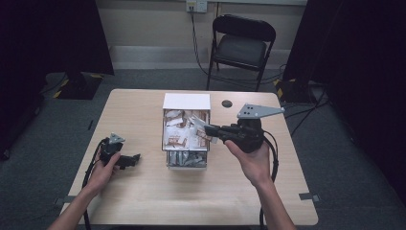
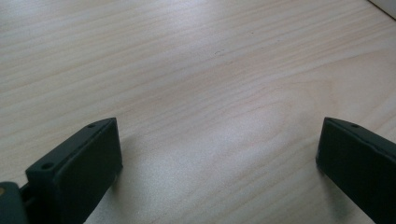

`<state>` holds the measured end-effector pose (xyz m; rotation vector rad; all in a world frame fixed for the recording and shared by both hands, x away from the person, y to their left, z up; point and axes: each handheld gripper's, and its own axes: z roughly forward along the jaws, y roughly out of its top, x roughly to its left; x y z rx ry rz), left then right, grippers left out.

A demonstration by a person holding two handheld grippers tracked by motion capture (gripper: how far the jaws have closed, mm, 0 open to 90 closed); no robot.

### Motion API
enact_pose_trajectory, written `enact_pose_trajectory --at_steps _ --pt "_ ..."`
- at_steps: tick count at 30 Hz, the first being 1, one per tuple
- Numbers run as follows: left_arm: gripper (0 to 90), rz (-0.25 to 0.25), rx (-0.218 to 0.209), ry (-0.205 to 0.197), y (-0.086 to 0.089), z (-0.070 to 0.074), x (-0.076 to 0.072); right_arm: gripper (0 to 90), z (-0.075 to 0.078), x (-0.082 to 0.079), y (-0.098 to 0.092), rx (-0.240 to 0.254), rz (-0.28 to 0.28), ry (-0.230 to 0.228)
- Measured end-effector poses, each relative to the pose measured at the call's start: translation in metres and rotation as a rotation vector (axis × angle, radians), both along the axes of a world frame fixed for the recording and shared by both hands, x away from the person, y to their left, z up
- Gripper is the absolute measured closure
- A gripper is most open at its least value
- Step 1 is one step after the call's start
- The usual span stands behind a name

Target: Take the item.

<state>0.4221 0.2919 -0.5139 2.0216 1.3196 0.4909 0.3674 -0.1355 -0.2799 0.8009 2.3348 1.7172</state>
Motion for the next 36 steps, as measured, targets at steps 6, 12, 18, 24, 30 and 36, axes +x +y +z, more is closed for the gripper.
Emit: enact_pose_trajectory --at_steps 6,12,18,24,30,36 --pt "0.0 0.000 0.000 0.000 0.000 0.000 0.000 90.0 0.000 -0.004 -0.013 0.022 -0.023 -0.009" --pt "0.0 0.000 0.000 0.000 0.000 0.000 0.000 90.0 0.001 -0.006 -0.023 0.019 -0.046 -0.012" --pt "0.0 0.000 0.000 -0.001 0.000 0.000 0.000 90.0 -0.001 -0.006 -0.033 -0.012 -0.084 -0.023" --pt "0.0 0.000 -0.001 0.000 0.000 0.000 0.000 90.0 -0.007 -0.003 -0.045 -0.014 -0.114 -0.013" --pt "0.0 0.000 0.000 0.000 0.000 0.000 0.000 90.0 -0.014 -0.004 -0.053 -0.036 -0.137 0.002" --pt "0.0 0.000 0.000 -0.001 0.000 0.000 0.000 89.9 -0.023 -0.003 -0.061 -0.068 -0.159 0.016"
